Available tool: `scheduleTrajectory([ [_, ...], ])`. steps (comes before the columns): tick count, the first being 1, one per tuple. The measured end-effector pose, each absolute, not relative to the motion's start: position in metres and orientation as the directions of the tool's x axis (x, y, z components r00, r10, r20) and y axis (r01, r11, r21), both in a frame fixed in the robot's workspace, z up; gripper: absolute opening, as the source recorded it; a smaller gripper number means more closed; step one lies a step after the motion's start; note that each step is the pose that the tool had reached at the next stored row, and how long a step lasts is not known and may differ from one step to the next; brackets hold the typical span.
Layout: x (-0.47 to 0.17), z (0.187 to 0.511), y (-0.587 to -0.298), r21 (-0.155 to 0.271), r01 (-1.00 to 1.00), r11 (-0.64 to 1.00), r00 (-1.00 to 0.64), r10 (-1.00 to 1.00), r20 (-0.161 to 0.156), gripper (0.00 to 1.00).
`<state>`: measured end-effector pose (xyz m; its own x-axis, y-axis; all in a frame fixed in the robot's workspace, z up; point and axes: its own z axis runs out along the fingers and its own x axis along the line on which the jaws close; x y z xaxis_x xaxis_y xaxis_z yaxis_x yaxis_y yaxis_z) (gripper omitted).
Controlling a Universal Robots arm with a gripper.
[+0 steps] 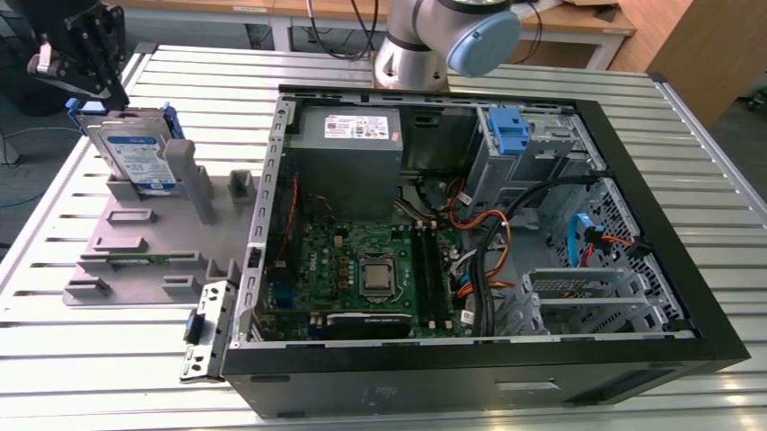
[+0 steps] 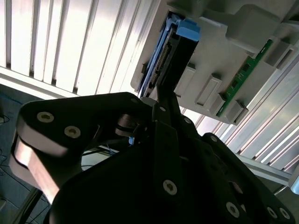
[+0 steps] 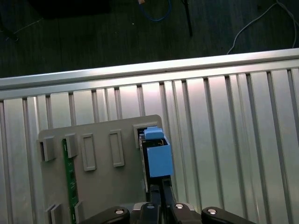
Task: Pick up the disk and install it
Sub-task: 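Pick up the disk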
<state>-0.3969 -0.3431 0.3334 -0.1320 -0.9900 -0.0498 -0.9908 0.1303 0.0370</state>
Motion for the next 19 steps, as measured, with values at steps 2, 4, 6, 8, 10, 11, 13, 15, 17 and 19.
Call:
scheduleTrajectory([
  [2,-0.397,0.3334,-0.3431,0.037,-0.991,0.13,-0.132,-0.99,-0.05,0.23],
  [4,-0.397,0.3334,-0.3431,0.037,-0.991,0.13,-0.132,-0.99,-0.05,0.29],
  [6,-0.397,0.3334,-0.3431,0.037,-0.991,0.13,-0.132,-0.99,-0.05,0.35],
  [8,-0.397,0.3334,-0.3431,0.037,-0.991,0.13,-0.132,-0.99,-0.05,0.47],
  [10,-0.3971,0.3334,-0.3431,0.037,-0.991,0.13,-0.132,-0.99,-0.05,0.47],
  [11,-0.3971,0.3334,-0.3431,0.037,-0.991,0.13,-0.132,-0.99,-0.05,0.53],
  [13,-0.3971,0.3334,-0.3431,0.037,-0.991,0.13,-0.132,-0.99,-0.05,0.53],
  [15,-0.3971,0.3332,-0.3431,0.037,-0.993,0.112,-0.114,-0.992,-0.05,0.53],
  [17,-0.3971,0.3328,-0.3431,0.037,-0.996,0.079,-0.081,-0.995,-0.05,0.53],
  [19,-0.3971,0.3324,-0.3431,0.037,-0.998,0.044,-0.046,-0.998,-0.05,0.53],
])
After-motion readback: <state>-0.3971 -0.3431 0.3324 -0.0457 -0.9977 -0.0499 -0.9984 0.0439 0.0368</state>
